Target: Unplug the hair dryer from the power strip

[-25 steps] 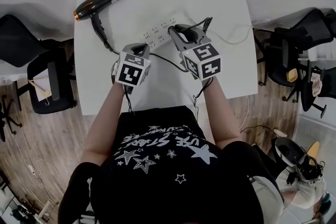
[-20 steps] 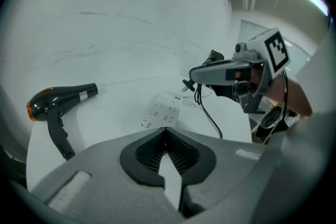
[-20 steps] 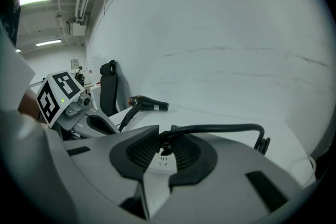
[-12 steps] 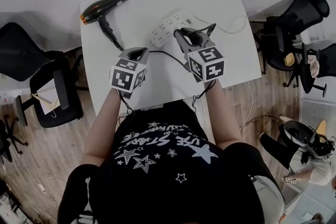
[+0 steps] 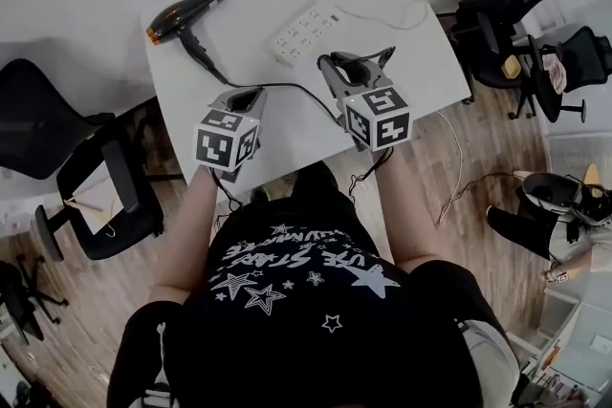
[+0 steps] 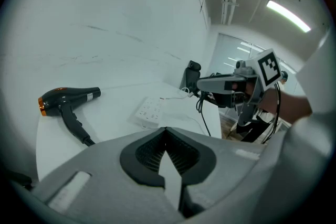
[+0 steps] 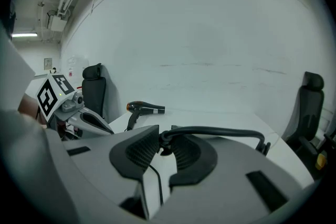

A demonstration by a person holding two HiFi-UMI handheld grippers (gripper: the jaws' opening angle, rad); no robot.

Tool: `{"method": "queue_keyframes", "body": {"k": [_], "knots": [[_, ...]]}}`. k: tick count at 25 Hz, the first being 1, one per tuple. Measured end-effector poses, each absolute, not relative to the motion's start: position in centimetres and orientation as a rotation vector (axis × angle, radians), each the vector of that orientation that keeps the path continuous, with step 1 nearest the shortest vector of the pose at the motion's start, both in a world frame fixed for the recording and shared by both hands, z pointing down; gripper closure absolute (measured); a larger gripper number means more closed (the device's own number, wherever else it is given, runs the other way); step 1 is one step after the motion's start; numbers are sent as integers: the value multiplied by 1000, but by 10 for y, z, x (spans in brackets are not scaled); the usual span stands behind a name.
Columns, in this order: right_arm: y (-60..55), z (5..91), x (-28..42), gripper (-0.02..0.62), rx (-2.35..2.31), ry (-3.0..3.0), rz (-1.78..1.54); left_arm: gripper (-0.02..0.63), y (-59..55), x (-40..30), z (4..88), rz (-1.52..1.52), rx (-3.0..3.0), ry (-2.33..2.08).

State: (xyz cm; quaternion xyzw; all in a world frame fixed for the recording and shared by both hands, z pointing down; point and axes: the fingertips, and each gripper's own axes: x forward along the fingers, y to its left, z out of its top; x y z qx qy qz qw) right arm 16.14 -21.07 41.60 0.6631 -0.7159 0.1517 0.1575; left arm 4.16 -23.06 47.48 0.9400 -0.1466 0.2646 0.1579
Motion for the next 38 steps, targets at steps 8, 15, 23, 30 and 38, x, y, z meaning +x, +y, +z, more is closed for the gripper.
{"method": "queue_keyframes", "body": {"k": [8,15,23,30,38], "knots": [[-150,427,138,515,2049,-1931,512,598,-200,16,484,748,2674,-276],[-108,433,134,515,2091,-1901,558,598,-182,10,486,727,2642,-258],[-74,444,119,515,2110,-1908,577,598,-148,-1,482,709,2645,-263],[-30,446,98,516,2133,-1932,605,598,-101,-27,476,687,2633,-296],[3,446,84,517,2144,-1936,606,598,-65,-59,477,681,2618,-338]]}}
